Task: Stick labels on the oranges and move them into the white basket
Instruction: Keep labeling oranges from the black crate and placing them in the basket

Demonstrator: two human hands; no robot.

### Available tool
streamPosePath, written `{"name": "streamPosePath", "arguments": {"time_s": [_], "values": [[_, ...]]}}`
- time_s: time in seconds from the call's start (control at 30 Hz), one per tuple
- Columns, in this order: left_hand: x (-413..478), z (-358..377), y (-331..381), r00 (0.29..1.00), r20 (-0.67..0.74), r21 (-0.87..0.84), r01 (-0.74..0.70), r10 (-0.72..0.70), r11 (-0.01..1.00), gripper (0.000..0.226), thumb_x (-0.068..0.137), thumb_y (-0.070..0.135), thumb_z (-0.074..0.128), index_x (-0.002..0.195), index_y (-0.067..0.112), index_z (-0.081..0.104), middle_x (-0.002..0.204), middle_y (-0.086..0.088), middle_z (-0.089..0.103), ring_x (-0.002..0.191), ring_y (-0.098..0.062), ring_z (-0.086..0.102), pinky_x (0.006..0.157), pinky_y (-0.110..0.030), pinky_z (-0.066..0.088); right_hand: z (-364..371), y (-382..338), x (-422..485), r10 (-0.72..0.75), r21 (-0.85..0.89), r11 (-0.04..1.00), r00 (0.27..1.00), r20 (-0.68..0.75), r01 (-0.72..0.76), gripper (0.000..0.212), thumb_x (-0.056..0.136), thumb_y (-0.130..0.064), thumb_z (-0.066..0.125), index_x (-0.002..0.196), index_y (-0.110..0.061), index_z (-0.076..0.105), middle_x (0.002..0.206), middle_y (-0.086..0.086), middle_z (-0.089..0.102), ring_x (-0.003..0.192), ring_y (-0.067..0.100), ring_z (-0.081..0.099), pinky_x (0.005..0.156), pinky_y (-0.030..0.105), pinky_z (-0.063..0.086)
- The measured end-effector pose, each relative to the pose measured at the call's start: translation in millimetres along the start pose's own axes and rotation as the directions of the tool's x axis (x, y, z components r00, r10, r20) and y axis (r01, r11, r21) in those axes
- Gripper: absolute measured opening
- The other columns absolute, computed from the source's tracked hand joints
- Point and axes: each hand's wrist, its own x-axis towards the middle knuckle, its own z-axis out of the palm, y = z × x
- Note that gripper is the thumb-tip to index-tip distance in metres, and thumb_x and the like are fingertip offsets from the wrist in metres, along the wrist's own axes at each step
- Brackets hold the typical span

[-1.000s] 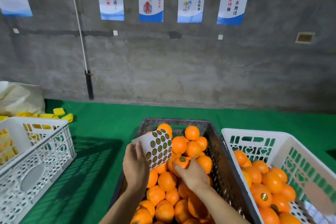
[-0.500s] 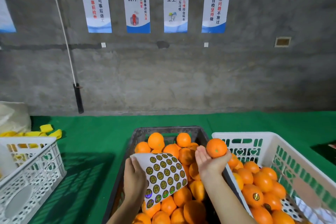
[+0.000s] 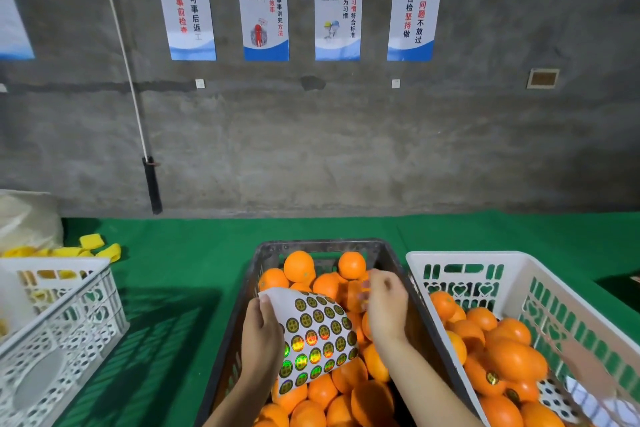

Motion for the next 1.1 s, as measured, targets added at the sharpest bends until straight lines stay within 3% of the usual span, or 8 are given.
{"name": "streamPosePath", "arguments": {"time_s": [0.13, 0.27, 0.47, 0.57, 0.67, 0.83, 0.97, 1.1], "values": [[0.3, -0.2, 1.5, 1.000, -0.012, 0.007, 0.018, -0.017, 1.000, 0.044, 0.106, 0.039, 0.032, 0.088, 0.004, 0.050, 0.078, -0.023, 0.051, 0.066, -0.023, 0.046, 0.061, -0.036, 0.037, 13.0, 7.3, -27.5, -0.331, -0.365, 0.788, 0.841, 0.428, 0.496, 0.016, 0.098, -0.033, 0.054, 0.085, -0.034, 0.063, 0.083, -0.012, 0.064, 0.075, 0.003, 0.058, 0.062, 0.024, 0.047], [0.3, 1.3, 3.0, 1.000, 0.024, -0.044, 0.014, -0.013, 0.999, 0.043, 0.106, 0.036, 0.033, 0.088, 0.000, 0.050, 0.078, -0.019, 0.047, 0.069, -0.021, 0.044, 0.062, -0.035, 0.036, 23.6, 20.0, -39.8, -0.342, -0.437, 0.508, 0.639, 0.689, 0.742, 0.039, 0.098, -0.057, 0.046, 0.124, -0.032, 0.061, 0.122, -0.019, 0.053, 0.113, -0.001, 0.046, 0.096, 0.019, 0.041], [4.5, -2.6, 1.1, 0.964, 0.229, -0.184, 0.178, -0.133, 0.967, 0.051, 0.102, 0.050, 0.045, 0.104, 0.003, 0.062, 0.093, -0.025, 0.067, 0.085, -0.044, 0.067, 0.073, -0.046, 0.056, 25.7, 22.7, -41.7, -0.280, -0.379, 0.696, 0.717, 0.638, 0.610, 0.048, 0.095, -0.052, 0.060, 0.139, -0.037, 0.048, 0.129, -0.024, 0.047, 0.117, -0.004, 0.047, 0.097, 0.012, 0.040], [5.7, -4.8, 1.2, 0.926, 0.370, -0.075, 0.109, -0.074, 0.991, 0.031, 0.095, 0.041, 0.062, 0.091, 0.012, 0.072, 0.084, -0.016, 0.073, 0.077, -0.036, 0.070, 0.068, -0.040, 0.057, 25.6, 23.0, -40.3, -0.274, -0.375, 0.720, 0.736, 0.619, 0.584, 0.039, 0.093, -0.046, 0.065, 0.130, -0.034, 0.057, 0.116, -0.022, 0.053, 0.107, -0.004, 0.050, 0.087, 0.010, 0.041], [3.3, -2.7, -0.3, 0.928, 0.362, 0.011, 0.085, -0.084, 0.996, 0.030, 0.095, 0.032, 0.064, 0.091, 0.002, 0.068, 0.075, -0.019, 0.065, 0.066, -0.021, 0.058, 0.059, -0.030, 0.045, 26.0, 23.0, -39.2, -0.284, -0.382, 0.714, 0.742, 0.607, 0.586, 0.028, 0.093, -0.042, 0.066, 0.118, -0.029, 0.064, 0.102, -0.015, 0.056, 0.097, 0.002, 0.052, 0.081, 0.018, 0.045], [2.1, -2.6, 1.9, 0.923, 0.350, -0.064, 0.190, -0.156, 0.980, 0.037, 0.095, 0.028, 0.063, 0.098, -0.008, 0.059, 0.088, -0.033, 0.060, 0.076, -0.029, 0.058, 0.077, -0.056, 0.053, 24.8, 21.8, -36.5, -0.286, -0.350, 0.754, 0.758, 0.587, 0.556, 0.029, 0.090, -0.046, 0.069, 0.111, -0.026, 0.070, 0.097, -0.016, 0.058, 0.096, -0.001, 0.054, 0.079, 0.013, 0.044], [0.2, -1.7, 2.9, 0.944, 0.298, -0.050, 0.164, -0.142, 0.985, 0.018, 0.095, 0.028, 0.063, 0.091, 0.013, 0.054, 0.088, -0.008, 0.051, 0.079, -0.018, 0.052, 0.068, -0.037, 0.049, 23.8, 20.4, -35.7, -0.252, -0.302, 0.808, 0.760, 0.599, 0.505, 0.023, 0.090, -0.038, 0.073, 0.108, -0.024, 0.076, 0.096, -0.007, 0.070, 0.093, 0.003, 0.062, 0.081, 0.020, 0.051], [0.1, -2.5, 3.5, 0.953, 0.270, -0.029, 0.150, -0.136, 0.988, 0.015, 0.095, 0.028, 0.064, 0.092, 0.019, 0.052, 0.087, -0.006, 0.052, 0.079, -0.015, 0.051, 0.065, -0.028, 0.043, 23.4, 18.4, -35.9, -0.228, -0.250, 0.853, 0.757, 0.612, 0.459, 0.013, 0.091, -0.034, 0.072, 0.092, -0.023, 0.079, 0.086, 0.000, 0.072, 0.084, 0.014, 0.067, 0.076, 0.034, 0.055]]}}
